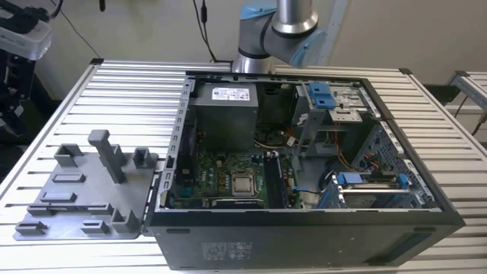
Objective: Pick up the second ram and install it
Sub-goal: 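Pick up the second ram and move it above second insertion slot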
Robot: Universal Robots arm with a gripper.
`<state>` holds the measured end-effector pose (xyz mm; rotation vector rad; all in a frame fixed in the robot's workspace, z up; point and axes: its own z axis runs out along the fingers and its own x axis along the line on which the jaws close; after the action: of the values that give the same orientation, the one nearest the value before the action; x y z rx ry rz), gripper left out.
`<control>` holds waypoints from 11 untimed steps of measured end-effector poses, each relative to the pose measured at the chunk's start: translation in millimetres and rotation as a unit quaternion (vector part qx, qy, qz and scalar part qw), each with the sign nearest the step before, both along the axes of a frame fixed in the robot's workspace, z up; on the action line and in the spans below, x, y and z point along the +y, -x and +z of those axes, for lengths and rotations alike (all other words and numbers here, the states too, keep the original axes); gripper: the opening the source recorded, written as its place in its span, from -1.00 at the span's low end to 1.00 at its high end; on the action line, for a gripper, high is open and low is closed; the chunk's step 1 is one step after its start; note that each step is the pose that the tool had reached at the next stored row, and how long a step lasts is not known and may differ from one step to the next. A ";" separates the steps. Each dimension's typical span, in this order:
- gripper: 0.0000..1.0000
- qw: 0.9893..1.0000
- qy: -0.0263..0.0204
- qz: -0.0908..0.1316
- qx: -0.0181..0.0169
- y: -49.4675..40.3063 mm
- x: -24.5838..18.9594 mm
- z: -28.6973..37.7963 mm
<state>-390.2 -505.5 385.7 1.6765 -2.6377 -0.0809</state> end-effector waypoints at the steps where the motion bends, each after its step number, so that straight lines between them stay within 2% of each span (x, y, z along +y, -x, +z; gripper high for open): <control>1: -0.79 1.000 0.000 0.008 0.000 0.0 0.0 -0.2; 3: -0.79 1.000 0.000 0.024 0.000 0.0 0.0 -0.6; 6: -0.79 0.999 0.000 0.050 0.000 0.0 0.0 -1.3; 11: -0.79 0.996 0.000 0.093 0.000 0.0 0.0 -2.1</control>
<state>-390.2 -505.5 383.6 1.9125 -2.4660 -0.0781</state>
